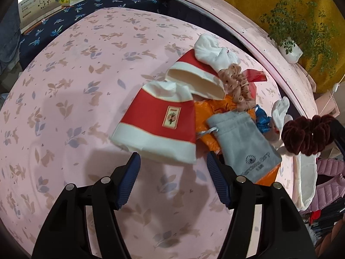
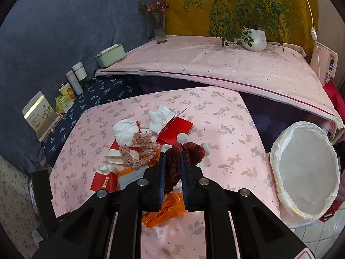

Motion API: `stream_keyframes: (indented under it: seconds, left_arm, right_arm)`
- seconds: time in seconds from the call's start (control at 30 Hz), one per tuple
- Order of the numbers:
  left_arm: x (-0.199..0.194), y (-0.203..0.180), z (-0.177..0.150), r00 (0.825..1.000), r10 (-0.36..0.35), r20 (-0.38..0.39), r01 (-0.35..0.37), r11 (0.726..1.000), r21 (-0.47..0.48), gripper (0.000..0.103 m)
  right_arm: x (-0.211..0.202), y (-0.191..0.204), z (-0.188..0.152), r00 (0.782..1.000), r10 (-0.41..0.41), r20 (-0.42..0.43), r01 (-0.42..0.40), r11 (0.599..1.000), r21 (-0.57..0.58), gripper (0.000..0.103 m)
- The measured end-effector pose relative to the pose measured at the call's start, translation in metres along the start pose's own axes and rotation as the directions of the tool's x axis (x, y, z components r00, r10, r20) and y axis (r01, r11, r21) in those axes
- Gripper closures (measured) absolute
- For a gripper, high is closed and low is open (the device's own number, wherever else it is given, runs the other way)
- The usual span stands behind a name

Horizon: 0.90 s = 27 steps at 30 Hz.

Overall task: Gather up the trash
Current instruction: 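Grasp the red-and-white paper cup with the left gripper while right lifts scrunchie, then carry cup and scrunchie to the bin and open both grippers over it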

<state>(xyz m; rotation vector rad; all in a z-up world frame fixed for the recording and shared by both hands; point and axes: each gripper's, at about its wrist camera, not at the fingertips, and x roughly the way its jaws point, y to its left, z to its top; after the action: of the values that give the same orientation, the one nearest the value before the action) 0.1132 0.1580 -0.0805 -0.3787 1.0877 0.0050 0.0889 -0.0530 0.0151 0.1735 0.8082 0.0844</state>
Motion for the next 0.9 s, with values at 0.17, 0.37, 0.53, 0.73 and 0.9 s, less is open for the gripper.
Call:
stream_keyframes:
  seconds: [0.17, 0.37, 0.53, 0.73, 0.9]
  left_arm:
    - [0.003, -0.008, 0.011, 1.0, 0.008, 0.011, -0.009, 1.0, 0.012, 0.067]
    - [-0.006, -0.009, 0.014, 0.999, 0.034, 0.037, -0.035, 0.999, 0.034, 0.1]
    - [-0.033, -0.022, 0.014, 0.995, 0.026, 0.092, -0.033, 0.997, 0.074, 0.101]
    - [-0.062, -0.058, 0.009, 0.992, -0.029, 0.125, 0.01, 0.988, 0.152, 0.101]
    - [-0.074, -0.095, 0.003, 0.988, -0.076, 0.132, 0.045, 0.973, 0.227, 0.101]
  right_arm:
    - [0.004, -0.002, 0.001, 1.0, -0.001, -0.009, 0.001, 1.0, 0.001, 0.091]
    - [0.004, -0.004, 0.002, 1.0, 0.006, -0.006, -0.006, 1.0, 0.003, 0.091]
    - [-0.005, -0.008, 0.004, 1.0, 0.02, 0.011, -0.02, 1.0, 0.009, 0.091]
    - [-0.024, -0.019, 0.003, 0.999, 0.03, 0.041, -0.031, 0.999, 0.026, 0.09]
    - [-0.041, -0.037, 0.005, 0.997, 0.022, 0.074, -0.025, 0.998, 0.051, 0.09]
